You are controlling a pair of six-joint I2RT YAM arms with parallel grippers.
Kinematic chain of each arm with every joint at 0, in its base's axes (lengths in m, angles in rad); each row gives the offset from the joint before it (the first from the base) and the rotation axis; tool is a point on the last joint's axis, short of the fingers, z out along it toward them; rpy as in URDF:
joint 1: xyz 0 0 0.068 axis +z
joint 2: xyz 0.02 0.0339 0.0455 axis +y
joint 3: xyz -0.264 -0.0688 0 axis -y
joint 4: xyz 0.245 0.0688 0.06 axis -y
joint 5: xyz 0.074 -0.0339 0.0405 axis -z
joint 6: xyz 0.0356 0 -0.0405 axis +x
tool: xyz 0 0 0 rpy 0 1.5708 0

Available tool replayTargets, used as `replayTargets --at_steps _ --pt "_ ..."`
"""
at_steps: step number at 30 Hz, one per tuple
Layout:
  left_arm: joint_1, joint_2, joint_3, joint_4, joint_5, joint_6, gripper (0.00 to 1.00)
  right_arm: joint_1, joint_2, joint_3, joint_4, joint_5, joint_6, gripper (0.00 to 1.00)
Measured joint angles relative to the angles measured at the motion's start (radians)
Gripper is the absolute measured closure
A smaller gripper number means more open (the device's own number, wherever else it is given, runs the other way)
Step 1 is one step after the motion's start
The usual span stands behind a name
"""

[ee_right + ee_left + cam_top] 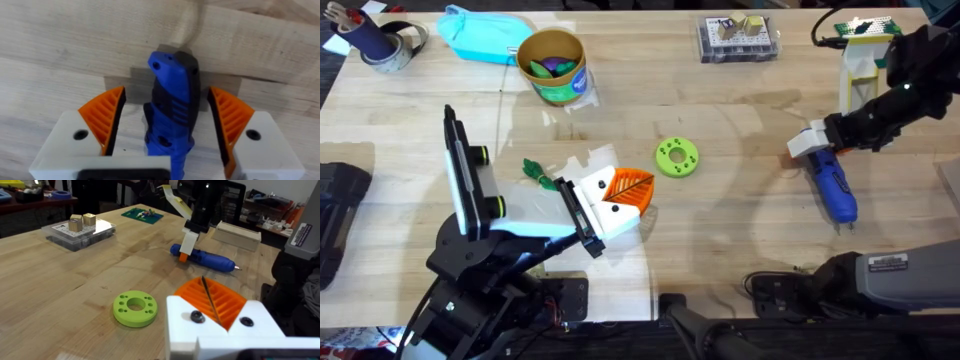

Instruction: Pick up the gripper from the table and insert it into the empty holder that is missing its gripper. Then pick up a screw, insert it into the mounting hole, and use the screwdriver to tighten it. Finally, clean up the table by picking up the vegetable and placing it into the bucket.

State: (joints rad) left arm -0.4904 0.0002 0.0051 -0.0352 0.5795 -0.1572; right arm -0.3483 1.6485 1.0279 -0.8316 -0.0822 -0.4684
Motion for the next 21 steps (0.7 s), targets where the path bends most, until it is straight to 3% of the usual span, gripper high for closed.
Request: replayTargets --at_steps 21 --pt "0.0 0.0 0.0 0.002 0.0 -0.001 0.987 -0.004 -0.003 -0.01 0.004 -0.012 0.012 0.018"
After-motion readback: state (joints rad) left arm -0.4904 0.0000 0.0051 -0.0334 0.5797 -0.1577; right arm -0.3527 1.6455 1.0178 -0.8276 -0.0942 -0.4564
